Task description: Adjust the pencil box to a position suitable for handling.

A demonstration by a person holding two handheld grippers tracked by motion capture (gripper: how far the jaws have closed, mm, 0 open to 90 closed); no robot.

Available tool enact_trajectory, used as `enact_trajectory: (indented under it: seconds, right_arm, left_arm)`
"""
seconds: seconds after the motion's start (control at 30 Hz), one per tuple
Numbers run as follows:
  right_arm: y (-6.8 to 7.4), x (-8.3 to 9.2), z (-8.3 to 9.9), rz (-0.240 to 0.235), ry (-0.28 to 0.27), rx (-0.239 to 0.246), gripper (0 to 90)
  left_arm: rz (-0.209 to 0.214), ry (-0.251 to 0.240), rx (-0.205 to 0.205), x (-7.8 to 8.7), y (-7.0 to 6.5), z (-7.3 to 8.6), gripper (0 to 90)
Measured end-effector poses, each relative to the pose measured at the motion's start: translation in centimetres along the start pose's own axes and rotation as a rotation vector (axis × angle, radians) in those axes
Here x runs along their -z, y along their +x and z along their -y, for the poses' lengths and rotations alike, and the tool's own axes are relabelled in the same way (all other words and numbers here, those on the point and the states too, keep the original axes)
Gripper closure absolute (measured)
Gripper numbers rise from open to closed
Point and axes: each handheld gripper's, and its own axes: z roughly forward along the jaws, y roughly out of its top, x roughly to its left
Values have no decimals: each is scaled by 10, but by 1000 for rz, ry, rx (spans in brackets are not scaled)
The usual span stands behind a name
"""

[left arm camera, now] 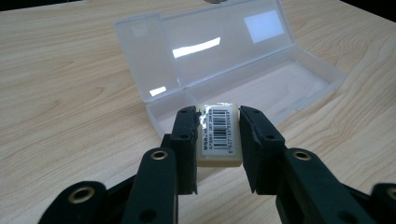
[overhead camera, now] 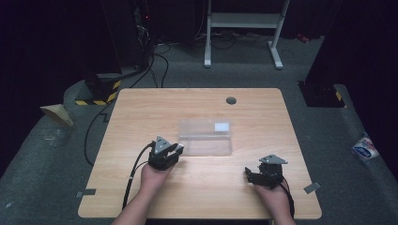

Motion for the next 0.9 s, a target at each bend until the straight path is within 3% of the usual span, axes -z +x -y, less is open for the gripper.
enact_trajectory:
  seconds: [0.43, 0.9]
  right_arm:
    - [0, 0, 0, 0, 0, 0, 149]
    - [0, 0, 0, 1, -1, 0, 149]
  left_arm:
    - [-14, 17, 37, -16, 5, -9, 680]
    - [-33, 53, 48, -36, 10, -10, 680]
